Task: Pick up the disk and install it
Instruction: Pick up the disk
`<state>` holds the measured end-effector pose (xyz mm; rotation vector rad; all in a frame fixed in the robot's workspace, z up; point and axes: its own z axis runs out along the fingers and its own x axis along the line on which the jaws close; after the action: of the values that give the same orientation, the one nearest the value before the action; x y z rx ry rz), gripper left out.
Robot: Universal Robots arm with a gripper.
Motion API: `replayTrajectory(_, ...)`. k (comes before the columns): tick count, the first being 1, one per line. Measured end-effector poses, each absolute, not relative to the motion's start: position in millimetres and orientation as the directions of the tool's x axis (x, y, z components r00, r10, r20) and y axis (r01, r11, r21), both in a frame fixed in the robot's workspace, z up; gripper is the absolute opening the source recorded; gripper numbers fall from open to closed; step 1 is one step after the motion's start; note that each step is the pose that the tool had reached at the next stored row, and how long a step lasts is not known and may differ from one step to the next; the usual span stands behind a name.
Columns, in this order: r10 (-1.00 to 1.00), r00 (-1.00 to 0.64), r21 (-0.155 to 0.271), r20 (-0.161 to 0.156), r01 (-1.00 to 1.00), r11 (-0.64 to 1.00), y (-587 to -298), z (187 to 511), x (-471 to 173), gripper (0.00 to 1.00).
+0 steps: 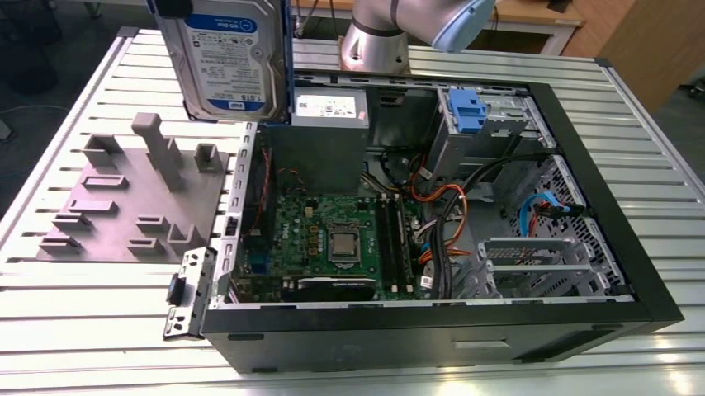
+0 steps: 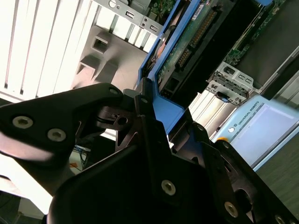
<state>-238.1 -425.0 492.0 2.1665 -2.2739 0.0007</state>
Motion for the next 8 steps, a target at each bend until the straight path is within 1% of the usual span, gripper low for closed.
replayTrajectory(8,-0.999,-0.048,0.0,0.001,-0.999,0.048,-425.0,491.9,-235.1,0.36)
